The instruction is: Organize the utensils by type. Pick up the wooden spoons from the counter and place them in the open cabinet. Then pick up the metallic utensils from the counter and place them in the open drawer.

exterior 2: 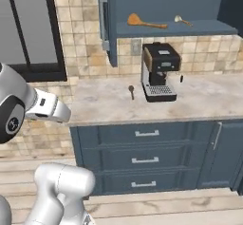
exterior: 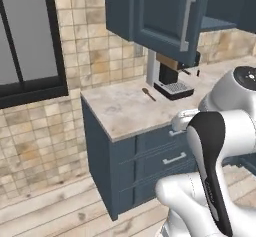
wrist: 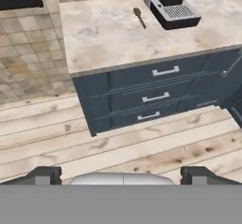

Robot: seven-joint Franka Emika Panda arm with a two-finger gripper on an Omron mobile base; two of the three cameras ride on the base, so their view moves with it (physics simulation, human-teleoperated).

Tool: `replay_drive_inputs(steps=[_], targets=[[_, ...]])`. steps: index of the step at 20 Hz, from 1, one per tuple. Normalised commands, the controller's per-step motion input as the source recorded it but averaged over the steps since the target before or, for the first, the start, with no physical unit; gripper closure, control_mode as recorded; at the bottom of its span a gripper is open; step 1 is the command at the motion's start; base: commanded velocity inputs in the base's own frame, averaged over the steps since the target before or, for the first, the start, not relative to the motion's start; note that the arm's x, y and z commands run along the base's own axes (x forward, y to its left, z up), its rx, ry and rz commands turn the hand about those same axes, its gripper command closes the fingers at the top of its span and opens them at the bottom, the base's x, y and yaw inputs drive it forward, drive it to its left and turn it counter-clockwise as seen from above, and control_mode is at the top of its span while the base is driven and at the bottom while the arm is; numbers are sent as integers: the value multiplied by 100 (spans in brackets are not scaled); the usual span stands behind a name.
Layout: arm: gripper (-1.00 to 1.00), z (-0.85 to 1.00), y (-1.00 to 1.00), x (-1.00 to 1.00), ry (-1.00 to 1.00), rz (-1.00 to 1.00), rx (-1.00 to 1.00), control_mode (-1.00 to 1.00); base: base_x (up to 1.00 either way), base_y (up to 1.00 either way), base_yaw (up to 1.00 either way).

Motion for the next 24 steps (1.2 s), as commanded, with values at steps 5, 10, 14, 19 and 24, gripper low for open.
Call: replay_drive_inputs(steps=[5,10,14,19,24], targets=[[-100,0,0,0,0,0,0,100,-9,-62,63],[-100,0,0,0,0,0,0,100,-24,-19,10],[-100,0,0,0,0,0,0,100,-8,-21,0],[-100,0,0,0,0,0,0,100,0,-46,0],[-100,0,0,0,0,0,0,100,1,-97,0]])
